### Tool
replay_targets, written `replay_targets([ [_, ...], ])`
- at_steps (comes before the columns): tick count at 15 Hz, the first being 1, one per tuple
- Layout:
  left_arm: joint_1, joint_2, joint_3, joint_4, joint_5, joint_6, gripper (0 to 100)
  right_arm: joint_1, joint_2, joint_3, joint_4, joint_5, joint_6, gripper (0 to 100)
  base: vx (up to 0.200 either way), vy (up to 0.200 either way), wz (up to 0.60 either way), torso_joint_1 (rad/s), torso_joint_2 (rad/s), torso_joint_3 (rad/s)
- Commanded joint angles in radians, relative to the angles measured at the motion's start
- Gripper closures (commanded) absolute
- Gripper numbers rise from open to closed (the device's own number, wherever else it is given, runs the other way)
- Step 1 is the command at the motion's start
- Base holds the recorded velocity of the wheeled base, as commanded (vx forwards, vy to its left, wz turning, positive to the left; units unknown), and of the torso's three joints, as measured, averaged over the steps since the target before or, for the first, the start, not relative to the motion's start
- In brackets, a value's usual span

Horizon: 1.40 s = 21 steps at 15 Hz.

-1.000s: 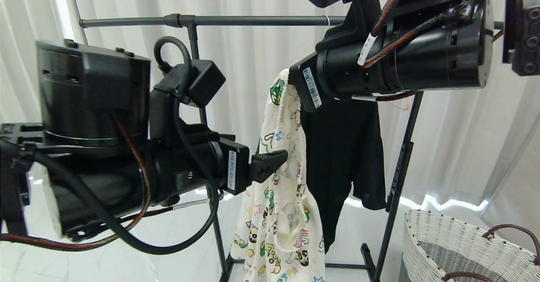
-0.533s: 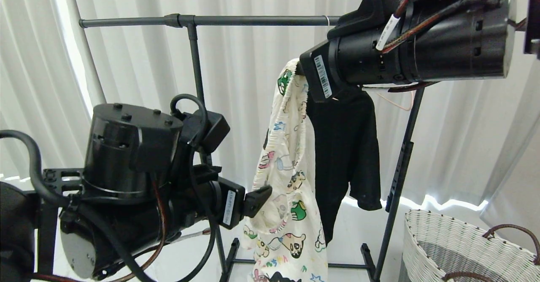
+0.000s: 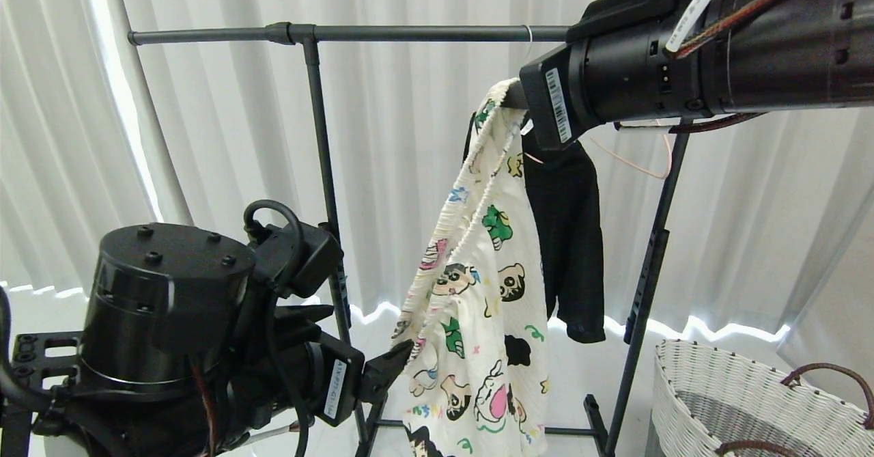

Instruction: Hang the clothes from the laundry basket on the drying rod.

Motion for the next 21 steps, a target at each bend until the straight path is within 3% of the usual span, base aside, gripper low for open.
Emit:
replay_targets([
  [1,0.002,-0.033,0.007,0.001,0.002,0.001,0,-0.017,-0.009,0.001,-0.001,-0.001,-0.001,100,0.000,0.000,0.00,0.000,0.00,0.000],
  [3,0.002,-0.055,0.021,0.001,0.002,0.001,0,-0.020,-0.009,0.007,-0.001,-0.001,-0.001,100,0.000,0.000,0.00,0.000,0.00,0.000],
  [4,0.002,-0.076,0.038,0.001,0.002,0.002,100,-0.024,-0.017,0.021,-0.001,-0.002,-0.001,100,0.000,0.000,0.00,0.000,0.00,0.000],
  [9,0.002,-0.173,0.093,0.001,0.004,0.038,100,-0.044,-0.109,0.157,-0.001,-0.007,0.001,100,0.000,0.000,0.00,0.000,0.00,0.000],
  [13,0.012,-0.343,0.156,0.001,0.002,0.229,100,-0.113,-0.301,0.437,-0.001,-0.030,0.001,100,0.000,0.000,0.00,0.000,0.00,0.000],
  [15,0.035,-0.326,0.029,0.031,0.011,0.228,100,-0.129,-0.391,0.556,-0.001,-0.030,0.001,100,0.000,0.000,0.00,0.000,0.00,0.000],
  [17,0.044,-0.243,-0.244,0.199,0.010,0.206,100,-0.132,-0.474,0.644,-0.001,-0.030,0.001,100,0.000,0.000,0.00,0.000,0.00,0.000],
  [19,0.026,-0.171,-0.452,0.359,0.007,0.147,100,-0.130,-0.500,0.653,-0.005,-0.030,-0.001,100,0.000,0.000,0.00,0.000,0.00,0.000],
  [20,-0.023,-0.111,-0.608,0.474,0.007,0.084,100,-0.130,-0.505,0.638,-0.009,-0.030,-0.002,100,0.000,0.000,0.00,0.000,0.00,0.000],
  [21,-0.063,-0.078,-0.694,0.541,0.007,0.045,100,-0.130,-0.506,0.619,-0.009,-0.030,-0.002,100,0.000,0.000,0.00,0.000,0.00,0.000],
])
